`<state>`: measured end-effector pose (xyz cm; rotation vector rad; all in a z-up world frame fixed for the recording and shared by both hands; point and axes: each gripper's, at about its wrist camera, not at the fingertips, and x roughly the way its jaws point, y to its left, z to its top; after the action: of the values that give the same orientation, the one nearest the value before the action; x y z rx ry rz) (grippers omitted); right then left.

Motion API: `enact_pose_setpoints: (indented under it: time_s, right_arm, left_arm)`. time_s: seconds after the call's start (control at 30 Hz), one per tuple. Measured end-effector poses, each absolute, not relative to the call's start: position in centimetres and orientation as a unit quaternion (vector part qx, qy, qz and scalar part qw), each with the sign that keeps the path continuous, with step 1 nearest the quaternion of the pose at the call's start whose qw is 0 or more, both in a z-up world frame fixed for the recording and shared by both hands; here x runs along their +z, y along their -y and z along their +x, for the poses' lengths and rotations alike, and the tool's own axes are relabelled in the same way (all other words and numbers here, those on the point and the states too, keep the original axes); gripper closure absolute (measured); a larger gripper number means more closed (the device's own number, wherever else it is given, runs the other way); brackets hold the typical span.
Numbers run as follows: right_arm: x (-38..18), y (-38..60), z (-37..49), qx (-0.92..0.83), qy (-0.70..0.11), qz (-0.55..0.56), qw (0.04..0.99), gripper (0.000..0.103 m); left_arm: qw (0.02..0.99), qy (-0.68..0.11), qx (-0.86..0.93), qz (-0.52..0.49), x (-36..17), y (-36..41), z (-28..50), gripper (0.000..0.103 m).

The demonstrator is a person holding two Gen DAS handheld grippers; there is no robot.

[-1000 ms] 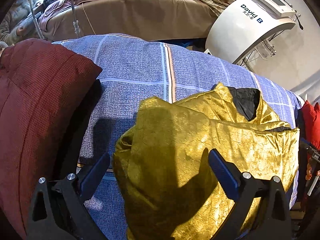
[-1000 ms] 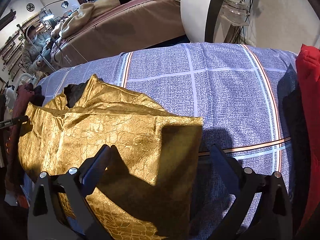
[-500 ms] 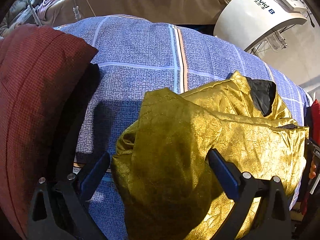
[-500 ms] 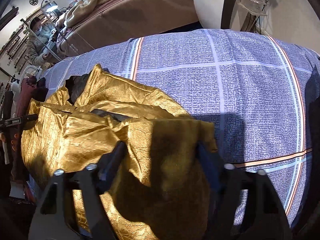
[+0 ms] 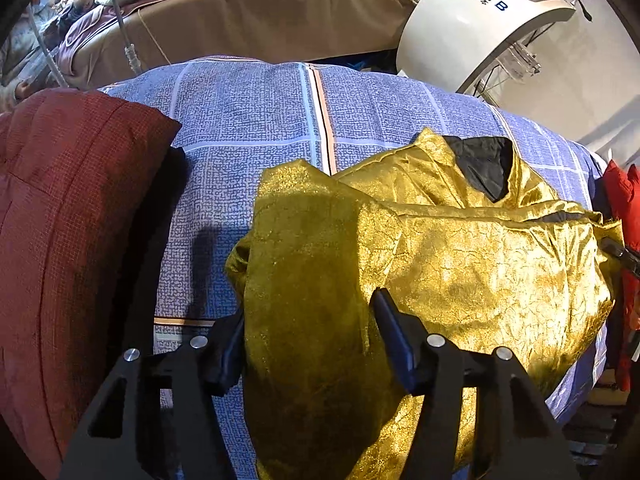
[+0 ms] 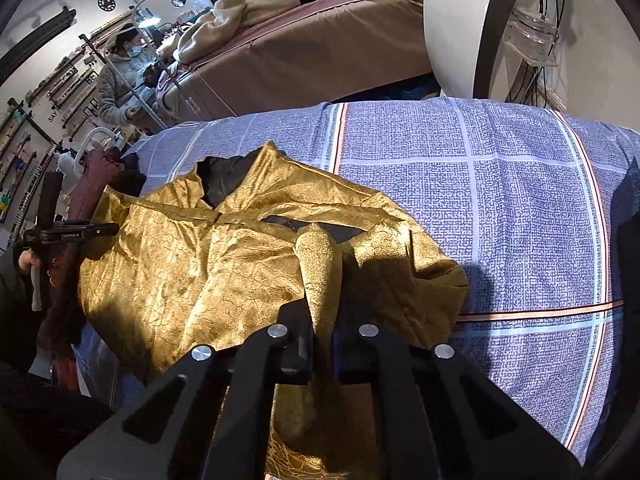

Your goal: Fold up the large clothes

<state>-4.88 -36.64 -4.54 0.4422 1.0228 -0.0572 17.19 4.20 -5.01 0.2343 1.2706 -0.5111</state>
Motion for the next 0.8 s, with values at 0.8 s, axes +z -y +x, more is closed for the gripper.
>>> enact_pose_setpoints:
  time_s: [0.8]
  right_arm:
    - [-7.1,17.6,-33.9,0.014,-0.694,0.09,0.714,0.066]
  left_arm:
    - [0.687,-0.578,-0.32,0.302,-7.8,-18.4,-14.5,0.081]
